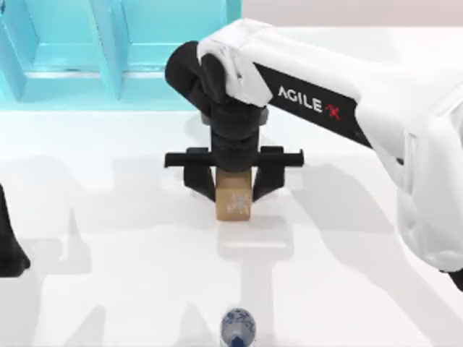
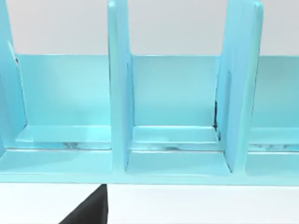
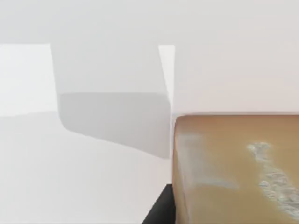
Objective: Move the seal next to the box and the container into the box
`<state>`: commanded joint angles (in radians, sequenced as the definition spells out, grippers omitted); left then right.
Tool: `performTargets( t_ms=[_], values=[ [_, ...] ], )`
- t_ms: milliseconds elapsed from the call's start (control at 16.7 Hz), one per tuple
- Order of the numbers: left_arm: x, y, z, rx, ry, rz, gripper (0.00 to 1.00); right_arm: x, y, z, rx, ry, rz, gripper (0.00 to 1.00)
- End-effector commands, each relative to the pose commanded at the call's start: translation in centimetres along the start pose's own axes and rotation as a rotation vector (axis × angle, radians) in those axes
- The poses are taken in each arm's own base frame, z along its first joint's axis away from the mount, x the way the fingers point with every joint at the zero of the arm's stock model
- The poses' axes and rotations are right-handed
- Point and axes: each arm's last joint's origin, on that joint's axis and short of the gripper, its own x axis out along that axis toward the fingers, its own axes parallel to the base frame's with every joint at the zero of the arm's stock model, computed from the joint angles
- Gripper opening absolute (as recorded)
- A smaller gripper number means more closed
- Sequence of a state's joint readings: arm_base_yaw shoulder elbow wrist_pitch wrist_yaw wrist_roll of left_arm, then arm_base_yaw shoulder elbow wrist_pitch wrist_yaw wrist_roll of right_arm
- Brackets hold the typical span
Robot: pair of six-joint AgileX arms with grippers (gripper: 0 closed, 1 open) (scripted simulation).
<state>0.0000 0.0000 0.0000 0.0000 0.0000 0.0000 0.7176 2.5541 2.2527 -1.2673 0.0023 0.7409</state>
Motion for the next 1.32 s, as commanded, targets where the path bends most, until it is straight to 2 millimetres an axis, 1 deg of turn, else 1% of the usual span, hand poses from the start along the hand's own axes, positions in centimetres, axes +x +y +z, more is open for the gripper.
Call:
performTargets(
  t_ms=[300, 360, 780, 900, 960, 1020, 1080, 1140, 1260, 1320],
  values=[
    [0.0, 0.0, 0.0, 0.0, 0.0, 0.0, 1.0, 0.0, 0.0, 0.0, 0.0, 0.0, 0.0, 0.02],
    [0.0, 0.0, 0.0, 0.0, 0.0, 0.0, 1.0, 0.0, 0.0, 0.0, 0.0, 0.0, 0.0, 0.0],
    [0.0, 0.0, 0.0, 0.0, 0.0, 0.0, 1.0, 0.0, 0.0, 0.0, 0.0, 0.0, 0.0, 0.0],
    [0.0, 0.0, 0.0, 0.0, 0.0, 0.0, 1.0, 0.0, -0.3, 0.2, 0.005, 0.003, -0.003, 0.0],
    [0.0, 0.0, 0.0, 0.0, 0.0, 0.0, 1.0, -0.3, -0.9, 0.3, 0.005, 0.011, -0.009, 0.0],
    [0.0, 0.0, 0.0, 0.0, 0.0, 0.0, 1.0, -0.9, -1.9, 0.5, 0.004, 0.02, -0.017, 0.0],
    [0.0, 0.0, 0.0, 0.0, 0.0, 0.0, 1.0, -1.9, -2.9, 0.7, 0.005, 0.023, -0.019, 0.0],
    [0.0, 0.0, 0.0, 0.0, 0.0, 0.0, 1.0, -3.4, -3.9, 0.7, 0.005, 0.014, -0.011, 0.0],
    [0.0, 0.0, 0.0, 0.0, 0.0, 0.0, 1.0, -7.0, -5.9, 0.5, 0.004, -0.019, 0.013, 0.0],
    [0.0, 0.0, 0.0, 0.0, 0.0, 0.0, 1.0, -8.4, -7.1, 0.3, 0.004, -0.027, 0.018, 0.0]
  ],
)
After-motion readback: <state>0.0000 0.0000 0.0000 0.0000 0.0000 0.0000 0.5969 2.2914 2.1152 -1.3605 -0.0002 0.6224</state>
